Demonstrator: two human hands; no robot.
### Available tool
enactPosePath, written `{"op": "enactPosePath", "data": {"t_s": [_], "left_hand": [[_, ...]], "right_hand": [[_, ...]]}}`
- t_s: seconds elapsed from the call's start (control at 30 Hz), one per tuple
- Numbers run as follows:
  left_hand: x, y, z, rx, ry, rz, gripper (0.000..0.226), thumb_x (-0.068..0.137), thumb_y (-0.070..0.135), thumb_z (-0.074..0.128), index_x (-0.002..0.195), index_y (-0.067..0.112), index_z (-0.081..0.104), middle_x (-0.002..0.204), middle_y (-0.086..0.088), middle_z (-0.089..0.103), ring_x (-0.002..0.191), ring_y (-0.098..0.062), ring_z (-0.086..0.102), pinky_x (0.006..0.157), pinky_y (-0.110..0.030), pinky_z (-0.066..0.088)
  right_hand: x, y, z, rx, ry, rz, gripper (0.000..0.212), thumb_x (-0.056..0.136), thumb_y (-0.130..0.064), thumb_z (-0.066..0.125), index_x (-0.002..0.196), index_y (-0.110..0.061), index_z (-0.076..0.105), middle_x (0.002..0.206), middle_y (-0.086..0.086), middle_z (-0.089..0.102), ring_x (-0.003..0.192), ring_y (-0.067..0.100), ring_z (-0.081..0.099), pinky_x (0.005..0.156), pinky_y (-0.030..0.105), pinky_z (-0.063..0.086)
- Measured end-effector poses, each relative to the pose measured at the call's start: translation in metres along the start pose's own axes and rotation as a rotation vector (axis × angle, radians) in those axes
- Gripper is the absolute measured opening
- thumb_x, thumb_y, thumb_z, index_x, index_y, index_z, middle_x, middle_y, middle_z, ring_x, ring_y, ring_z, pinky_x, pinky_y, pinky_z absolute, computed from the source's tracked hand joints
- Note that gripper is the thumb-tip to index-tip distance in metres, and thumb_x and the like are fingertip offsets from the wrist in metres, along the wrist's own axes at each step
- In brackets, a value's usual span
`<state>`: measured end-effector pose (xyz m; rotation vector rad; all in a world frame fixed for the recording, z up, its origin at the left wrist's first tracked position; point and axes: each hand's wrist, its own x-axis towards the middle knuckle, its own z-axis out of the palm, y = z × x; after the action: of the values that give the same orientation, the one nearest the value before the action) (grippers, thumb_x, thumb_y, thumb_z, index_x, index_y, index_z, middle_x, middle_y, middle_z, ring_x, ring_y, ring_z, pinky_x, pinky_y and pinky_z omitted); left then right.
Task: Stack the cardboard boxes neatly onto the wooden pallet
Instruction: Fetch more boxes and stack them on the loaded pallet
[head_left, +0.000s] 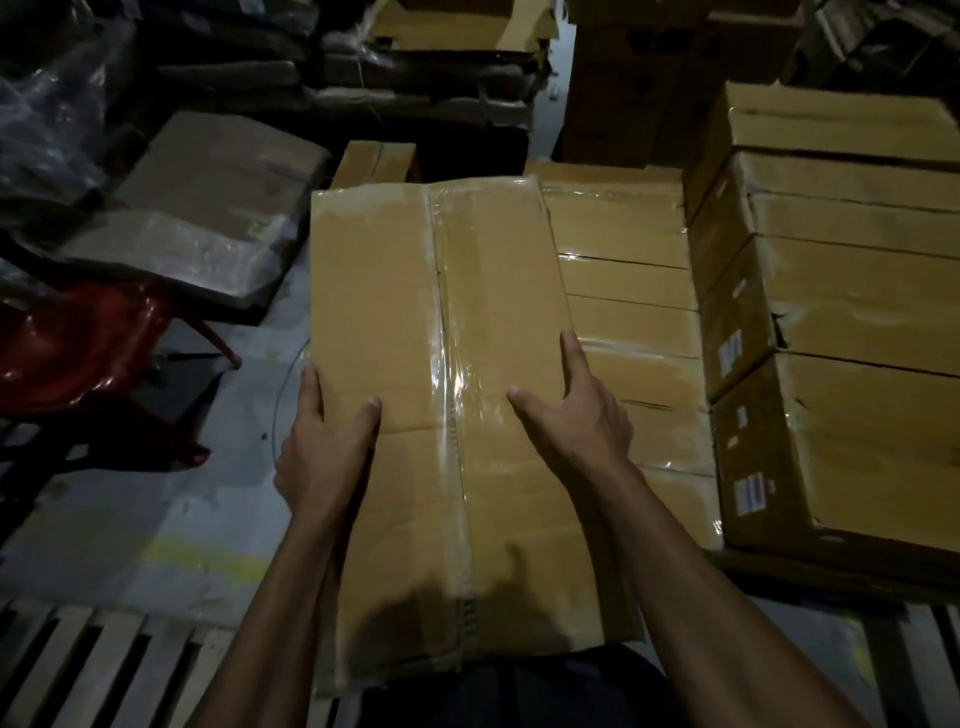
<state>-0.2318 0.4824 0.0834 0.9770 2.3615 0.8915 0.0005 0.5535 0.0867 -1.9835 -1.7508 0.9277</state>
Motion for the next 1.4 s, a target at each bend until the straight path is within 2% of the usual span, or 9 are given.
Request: {"op": "enactPosePath", "data": {"t_s": [0.23,0.37,0.63,0.8,0.93,1.03,1.13,1.27,1.4], "left_hand": [[0.089,0.051,0.027,0.015,-0.024,0.032,0.092,0.075,0.07,0.05,0.154,0.042,0.012,0.147,-0.004,0.048,0.125,-0.035,0.051,0.103,-0.055,0.041],[0.137,0.083,0.049,0.049,-0.074,0.092,0.085,0.085,0.063,0.056,0.155,0.042,0.012,0.15,-0.005,0.045,0.128,-0.035,0.049,0.104,-0.053,0.04],[0.238,0.131,0.116,0.069,-0.392,0.312,0.094,0.072,0.075,0.046,0.153,0.045,0.01,0.149,-0.005,0.046,0.128,-0.037,0.049,0.104,-0.059,0.039],[0.283,0.174,0.155,0.167,-0.594,0.505,0.084,0.082,0.066,0.054,0.153,0.045,0.014,0.145,-0.004,0.052,0.125,-0.037,0.051,0.1,-0.051,0.039],[0.293,0.2,0.183,0.232,-0.747,0.656,0.087,0.074,0.069,0.049,0.152,0.047,0.016,0.137,-0.005,0.059,0.12,-0.036,0.056,0.099,-0.048,0.045],[0.281,0.209,0.199,0.293,-0.834,0.752,0.081,0.084,0.062,0.056,0.152,0.048,0.014,0.135,-0.005,0.06,0.119,-0.036,0.056,0.097,-0.047,0.042],[0.263,0.212,0.21,0.312,-0.923,0.824,0.083,0.083,0.065,0.055,0.152,0.048,0.013,0.139,-0.003,0.057,0.122,-0.035,0.055,0.099,-0.048,0.042],[0.236,0.208,0.226,0.333,-1.006,0.875,0.086,0.082,0.064,0.057,0.154,0.042,0.014,0.136,-0.008,0.059,0.12,-0.036,0.056,0.096,-0.047,0.046],[0.213,0.198,0.242,0.341,-1.127,0.929,0.087,0.075,0.073,0.053,0.15,0.037,0.024,0.134,-0.002,0.061,0.115,-0.033,0.059,0.096,-0.052,0.049]], "right_hand": [[0.091,-0.027,-0.004,0.032,0.026,0.031,0.095,0.083,-0.068,0.059,0.156,-0.046,0.002,0.151,0.006,0.044,0.132,0.032,0.045,0.099,0.043,0.037],[0.128,-0.035,-0.01,0.06,0.092,0.098,0.094,0.084,-0.067,0.06,0.156,-0.047,0.002,0.15,0.008,0.045,0.132,0.033,0.045,0.1,0.045,0.037],[0.175,-0.035,-0.002,0.162,0.315,0.4,0.1,0.084,-0.064,0.062,0.157,-0.039,-0.002,0.148,0.009,0.048,0.13,0.032,0.048,0.099,0.042,0.038],[0.178,-0.045,0.015,0.294,0.514,0.683,0.099,0.082,-0.064,0.063,0.156,-0.041,0.001,0.147,0.005,0.048,0.13,0.032,0.047,0.104,0.045,0.036],[0.163,-0.044,0.026,0.381,0.65,0.858,0.098,0.078,-0.069,0.062,0.154,-0.041,0.006,0.141,0.003,0.053,0.125,0.032,0.052,0.103,0.046,0.038],[0.143,-0.042,0.034,0.421,0.726,0.955,0.096,0.081,-0.065,0.064,0.155,-0.034,0.011,0.141,0.003,0.053,0.124,0.032,0.052,0.101,0.044,0.04],[0.12,-0.039,0.042,0.472,0.813,1.037,0.091,0.085,-0.06,0.065,0.155,-0.028,0.018,0.143,0.003,0.051,0.127,0.03,0.05,0.102,0.043,0.038],[0.094,-0.026,0.057,0.507,0.898,1.123,0.088,0.084,-0.063,0.065,0.153,-0.028,0.022,0.144,0.003,0.05,0.128,0.031,0.051,0.106,0.049,0.041],[0.073,-0.013,0.079,0.542,0.94,1.218,0.093,0.082,-0.064,0.066,0.154,-0.025,0.021,0.149,0.005,0.047,0.131,0.032,0.049,0.108,0.051,0.039]]}}
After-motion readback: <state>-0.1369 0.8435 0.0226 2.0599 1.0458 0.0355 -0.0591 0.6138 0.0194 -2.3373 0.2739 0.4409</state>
